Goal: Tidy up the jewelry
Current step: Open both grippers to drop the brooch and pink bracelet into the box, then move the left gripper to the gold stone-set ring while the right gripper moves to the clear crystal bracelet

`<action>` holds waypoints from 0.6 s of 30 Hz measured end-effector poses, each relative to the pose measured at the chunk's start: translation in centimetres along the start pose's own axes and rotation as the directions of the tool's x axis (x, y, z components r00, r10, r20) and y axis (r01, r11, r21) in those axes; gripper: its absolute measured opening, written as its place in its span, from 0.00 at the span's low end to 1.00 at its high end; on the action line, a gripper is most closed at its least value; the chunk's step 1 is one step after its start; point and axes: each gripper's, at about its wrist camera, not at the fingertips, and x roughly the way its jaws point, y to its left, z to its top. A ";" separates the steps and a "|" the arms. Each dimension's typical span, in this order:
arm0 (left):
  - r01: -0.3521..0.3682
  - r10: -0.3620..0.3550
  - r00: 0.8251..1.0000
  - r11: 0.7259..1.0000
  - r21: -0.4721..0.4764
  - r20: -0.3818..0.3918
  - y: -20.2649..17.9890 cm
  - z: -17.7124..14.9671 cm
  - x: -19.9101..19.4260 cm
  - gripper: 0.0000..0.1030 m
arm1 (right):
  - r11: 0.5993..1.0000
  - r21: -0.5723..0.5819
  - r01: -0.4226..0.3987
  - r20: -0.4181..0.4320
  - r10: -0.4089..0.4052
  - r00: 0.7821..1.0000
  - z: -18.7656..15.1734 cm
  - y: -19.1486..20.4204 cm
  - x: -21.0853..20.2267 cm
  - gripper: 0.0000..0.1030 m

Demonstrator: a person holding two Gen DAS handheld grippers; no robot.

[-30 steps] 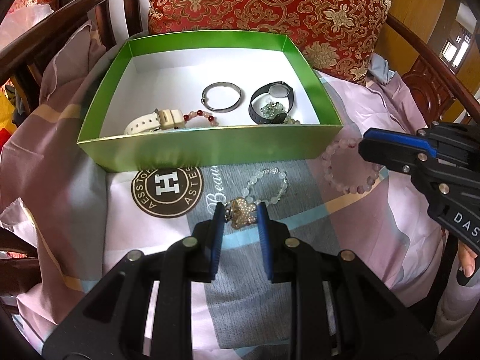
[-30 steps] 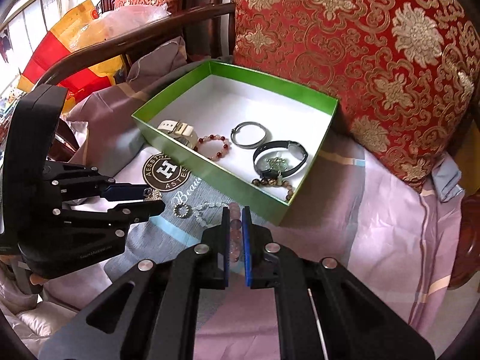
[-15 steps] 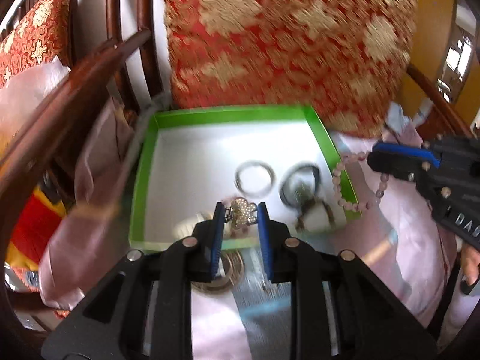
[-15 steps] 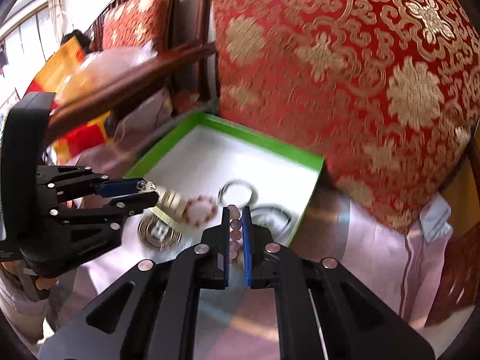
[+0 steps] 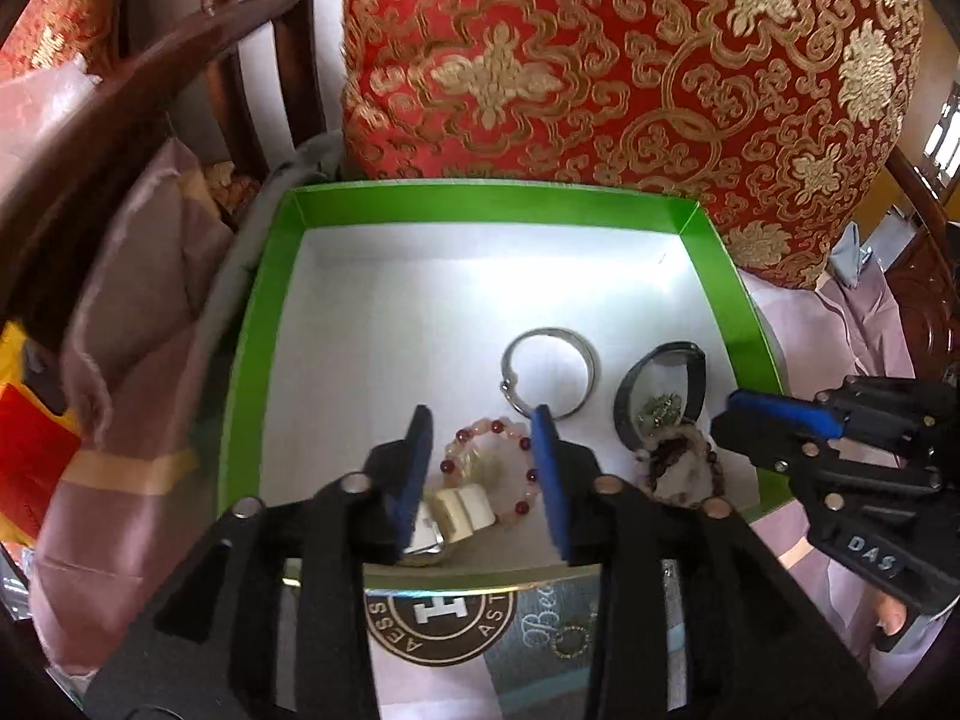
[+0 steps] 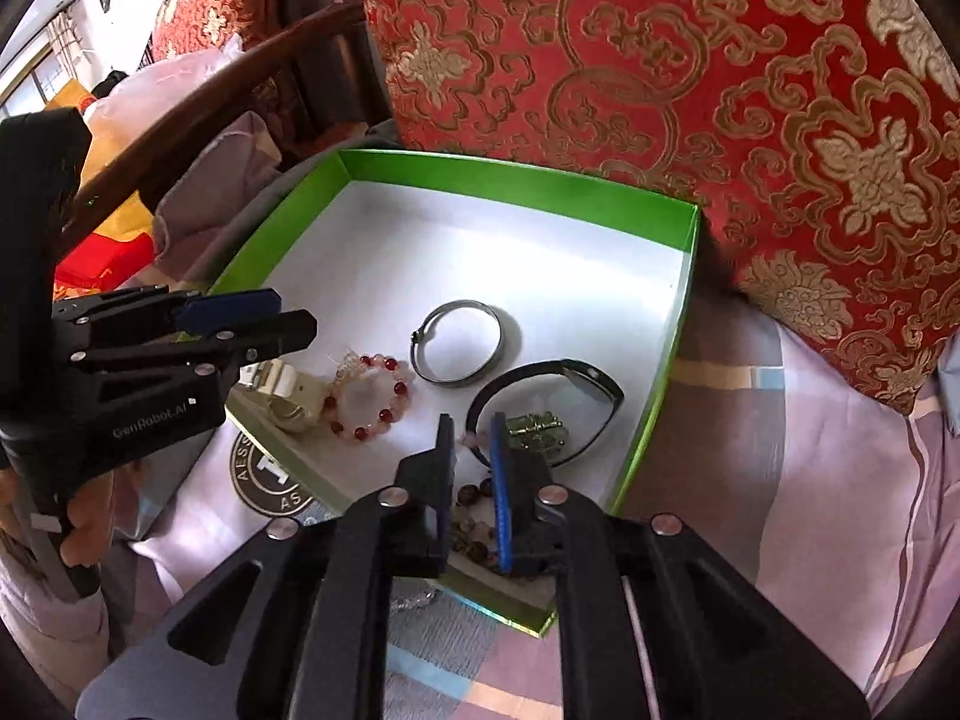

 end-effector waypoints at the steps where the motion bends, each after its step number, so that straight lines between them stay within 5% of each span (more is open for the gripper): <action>1: -0.004 0.004 1.000 1.000 -0.001 0.011 0.1 -0.1 -0.5 0.44 | 1.000 0.003 -0.002 0.017 0.002 1.000 0.0 0.1 -0.7 0.38; 2: -0.009 0.009 1.000 1.000 -0.005 0.022 0.2 -0.3 -1.1 0.45 | 1.000 0.007 -0.006 0.034 0.006 0.999 0.0 0.1 -1.3 0.47; 7: -0.005 0.005 0.999 1.000 0.005 0.039 0.4 -3.4 -4.0 0.45 | 0.995 -0.031 -0.095 0.061 0.097 0.993 -0.9 1.5 -4.6 0.47; 11: 0.018 -0.018 1.000 1.000 0.005 0.000 -0.3 -7.0 -4.1 0.47 | 0.975 -0.113 -0.190 -0.001 0.192 0.981 -2.8 3.4 -5.4 0.47; 18: 0.021 -0.011 0.989 0.997 0.068 -0.145 -2.9 -11.8 0.0 0.48 | 0.983 -0.126 -0.133 -0.147 0.114 0.982 -8.4 3.2 0.5 0.42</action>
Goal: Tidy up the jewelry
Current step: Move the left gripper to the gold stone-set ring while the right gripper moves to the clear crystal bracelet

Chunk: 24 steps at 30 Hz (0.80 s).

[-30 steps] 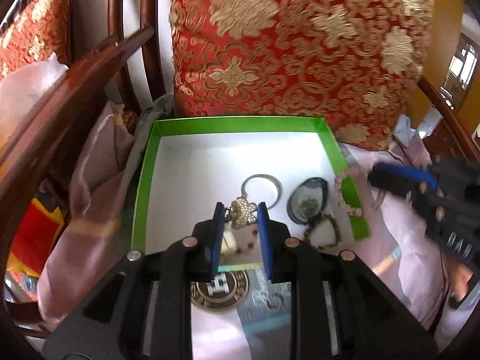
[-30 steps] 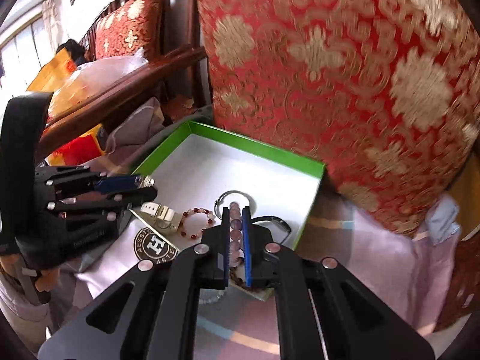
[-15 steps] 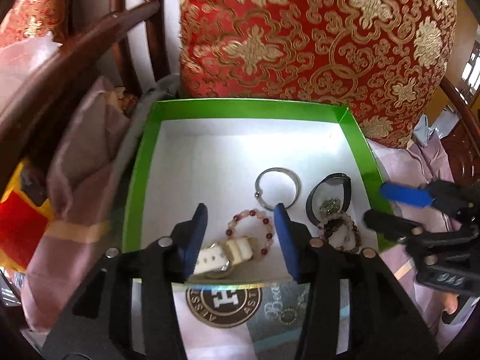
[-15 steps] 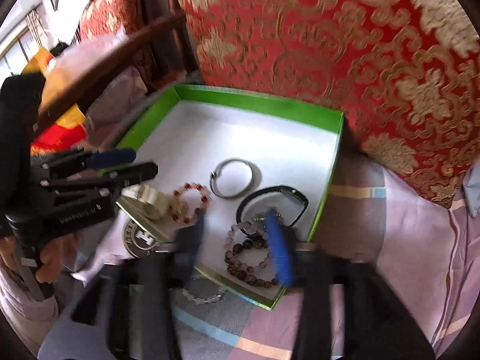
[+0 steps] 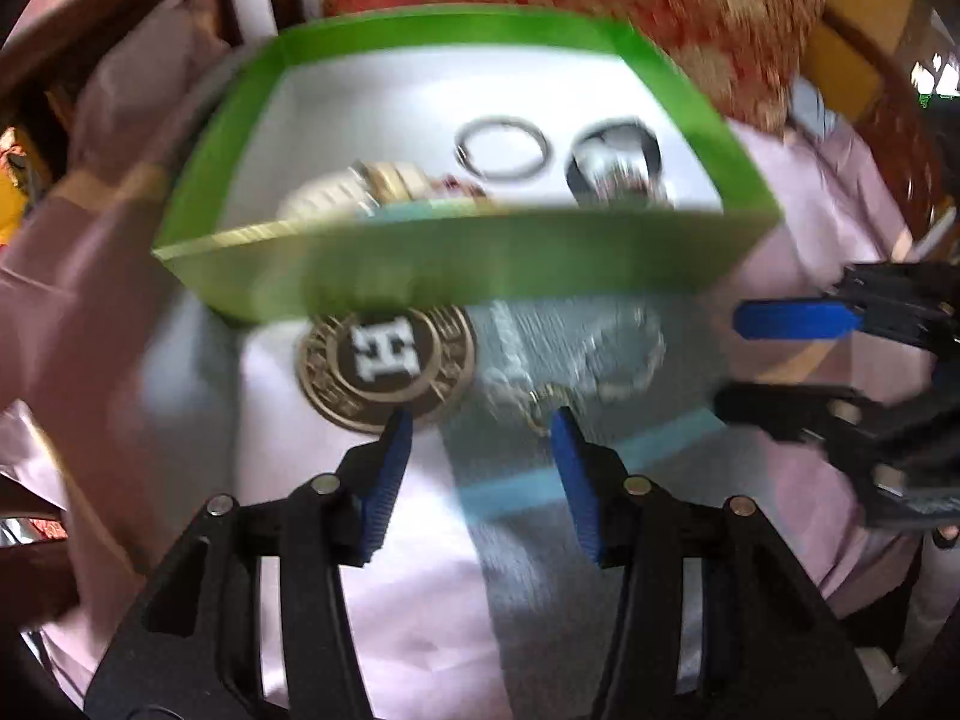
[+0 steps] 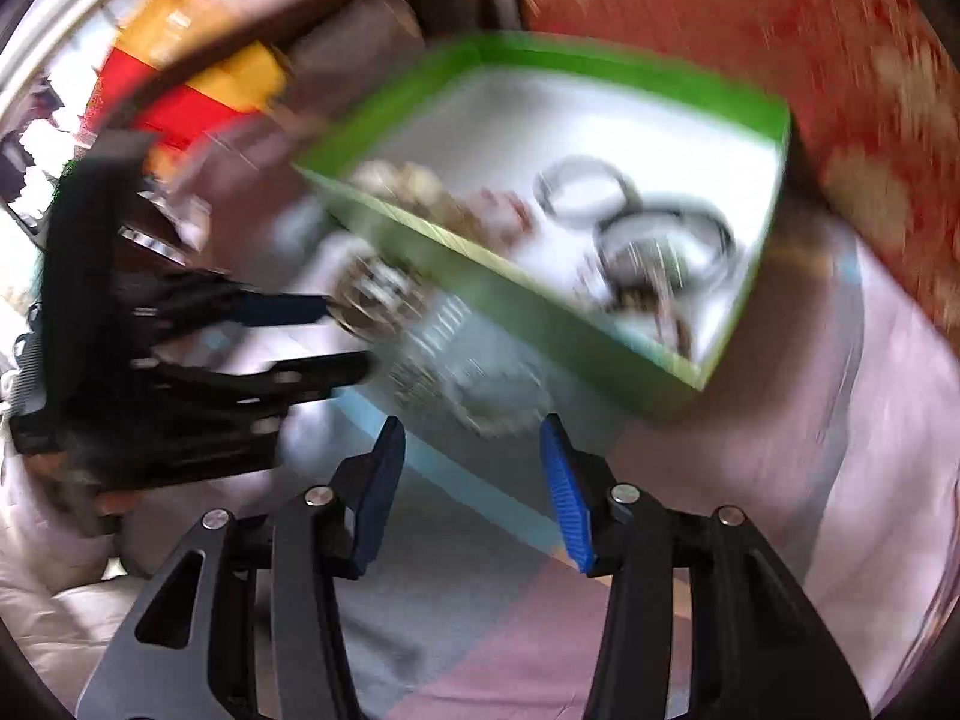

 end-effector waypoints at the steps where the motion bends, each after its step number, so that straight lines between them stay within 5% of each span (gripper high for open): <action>1: 0.006 -0.006 1.000 1.000 0.003 -0.006 -0.2 -0.2 0.3 0.48 | 0.999 -0.003 0.048 -0.018 -0.048 0.999 -0.3 -0.2 1.2 0.42; 7: 0.031 -0.031 0.999 0.999 0.018 -0.031 -1.3 -0.2 1.6 0.48 | 0.995 0.041 0.089 0.029 -0.090 0.996 0.6 -0.4 3.3 0.40; 9: 0.025 -0.024 0.999 0.999 0.020 -0.039 -1.4 -0.2 1.9 0.48 | 0.993 0.037 0.114 0.013 -0.114 0.993 1.0 -0.5 4.0 0.23; 13: 0.020 -0.020 0.999 1.000 0.011 -0.039 -1.4 0.0 2.1 0.48 | 0.983 0.002 0.183 -0.023 -0.183 0.983 0.8 -0.4 4.3 0.08; 22: 0.044 -0.044 0.998 0.999 0.008 -0.041 -1.8 0.2 2.1 0.48 | 0.983 0.040 0.177 -0.100 -0.172 0.980 -0.1 -2.6 3.3 0.08; 24: 0.029 -0.028 0.999 0.999 0.025 -0.035 -2.3 0.1 2.3 0.48 | 0.985 0.034 0.170 -0.101 -0.166 0.981 -0.1 -2.5 3.4 0.16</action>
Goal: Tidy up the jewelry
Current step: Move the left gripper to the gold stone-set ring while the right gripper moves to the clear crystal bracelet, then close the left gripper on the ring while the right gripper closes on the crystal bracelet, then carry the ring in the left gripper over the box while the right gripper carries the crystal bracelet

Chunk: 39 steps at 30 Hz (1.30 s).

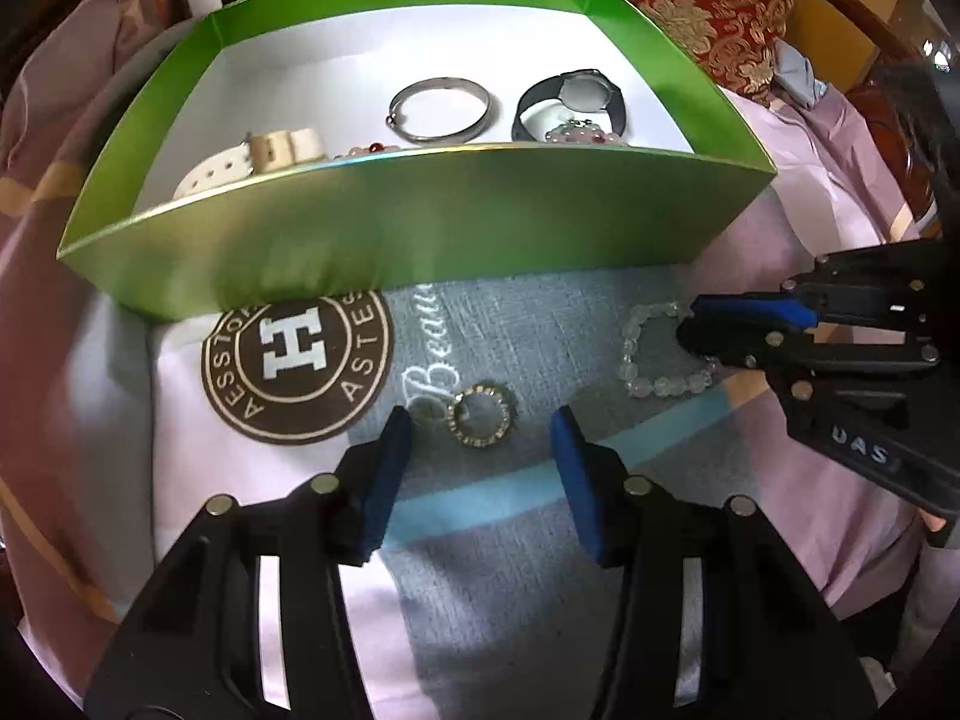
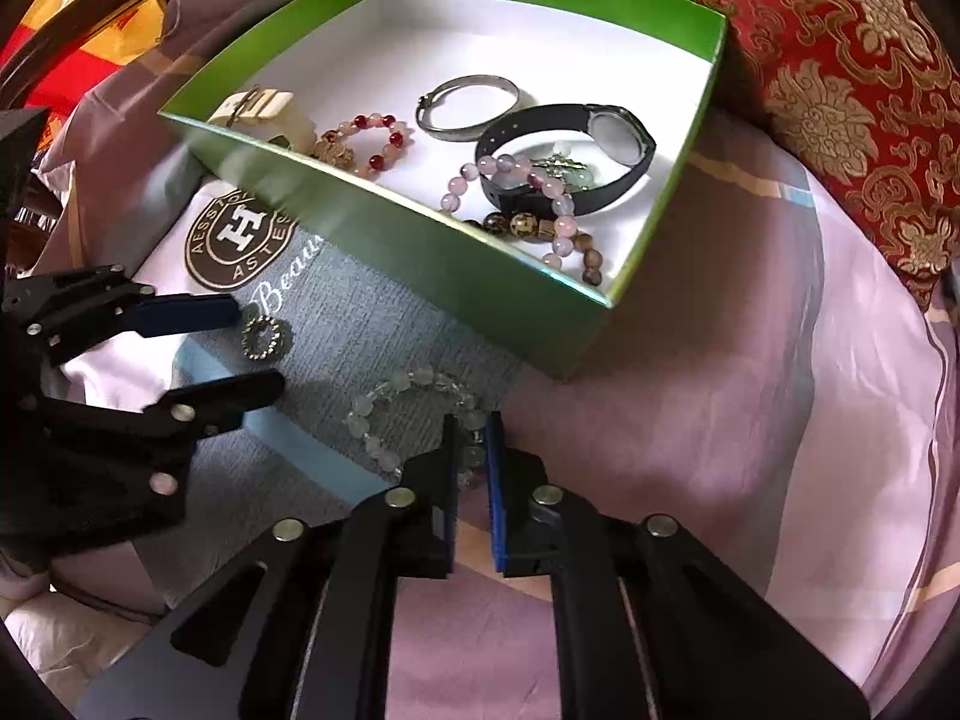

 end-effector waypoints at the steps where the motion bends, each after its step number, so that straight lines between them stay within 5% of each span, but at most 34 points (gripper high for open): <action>1: -0.005 0.005 1.000 1.000 0.007 0.002 -0.2 0.0 0.1 0.47 | 1.000 0.002 -0.002 0.001 0.002 1.000 -0.1 0.0 -0.1 0.19; 3: -0.017 0.017 1.000 1.000 0.008 0.008 -0.2 -0.1 0.1 0.41 | 0.999 0.001 0.032 0.019 -0.033 0.999 0.2 -0.1 -0.6 0.29; 8: -0.020 0.020 1.000 1.000 0.002 0.015 0.2 -0.2 -0.1 0.20 | 0.998 -0.011 0.062 0.021 -0.061 0.998 0.0 -0.2 -0.5 0.29; 19: -0.029 0.029 0.999 1.000 0.010 0.018 0.4 -0.4 -0.2 0.21 | 0.993 -0.055 0.105 0.032 -0.103 0.994 -0.6 1.9 -0.1 0.33; 20: -0.032 0.032 0.999 0.999 0.011 0.018 0.2 -0.3 -0.2 0.21 | 0.992 -0.057 0.108 0.032 -0.107 0.994 -0.7 1.3 -0.3 0.31; 22: -0.031 0.031 0.999 0.999 0.006 0.017 0.1 -0.2 -0.1 0.21 | 0.994 -0.061 0.089 0.027 -0.088 0.996 -0.7 0.9 -0.4 0.11; 25: -0.017 0.017 1.000 1.000 -0.004 0.012 0.2 -0.2 -0.4 0.20 | 0.994 -0.081 0.069 0.018 -0.068 0.998 -0.9 1.3 -0.7 0.07; 39: -0.017 0.022 0.987 0.999 -0.031 0.157 1.5 1.3 -7.0 0.20 | 0.997 -0.020 -0.081 0.249 0.083 0.965 0.1 -0.1 -9.5 0.07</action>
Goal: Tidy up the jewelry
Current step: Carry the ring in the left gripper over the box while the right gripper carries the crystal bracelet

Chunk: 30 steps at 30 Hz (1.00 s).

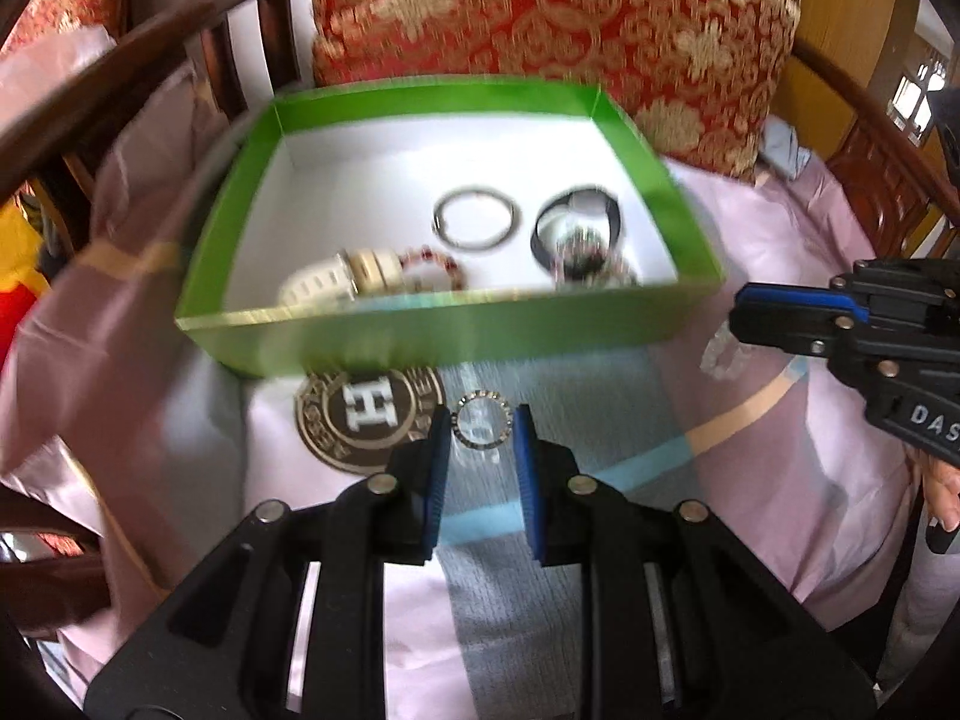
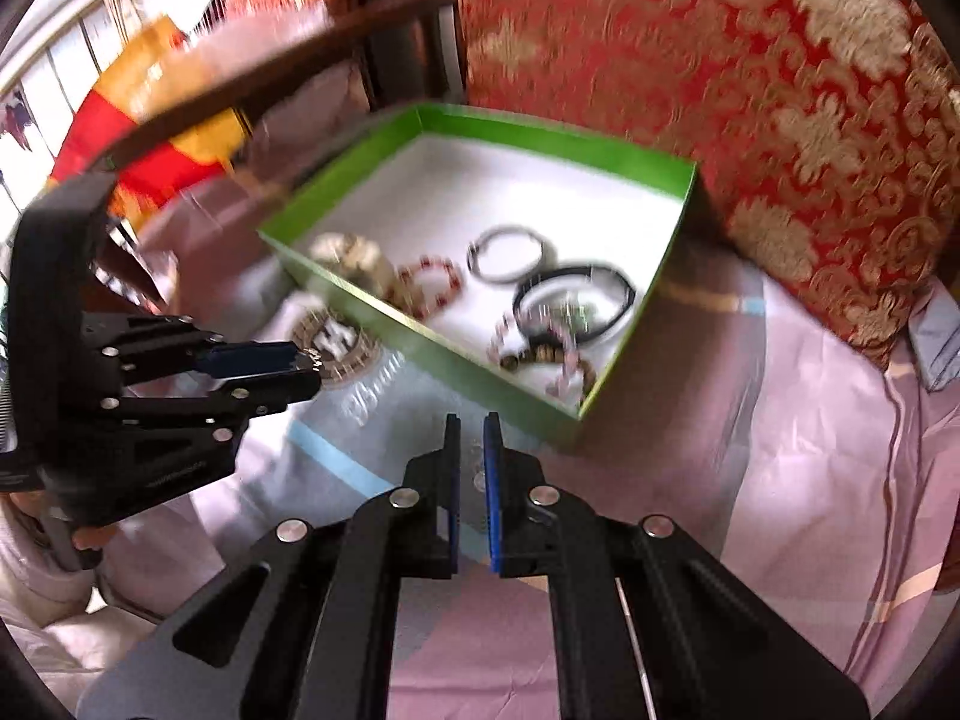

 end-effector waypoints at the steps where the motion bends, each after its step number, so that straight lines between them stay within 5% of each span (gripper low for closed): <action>1: -0.001 0.001 1.000 1.000 -0.002 0.010 0.1 0.4 -0.3 0.20 | 1.000 0.001 -0.010 0.026 0.010 1.000 0.5 0.0 -0.9 0.07; 15: -0.017 0.015 0.997 1.000 0.021 0.081 0.4 5.8 -0.9 0.20 | 1.000 0.004 0.024 0.115 -0.024 0.993 7.3 -0.4 -2.1 0.07; 30: 0.012 -0.013 0.998 1.000 0.016 0.055 1.1 9.1 3.4 0.20 | 0.997 0.079 -0.001 0.076 -0.005 0.997 7.2 -3.4 2.5 0.07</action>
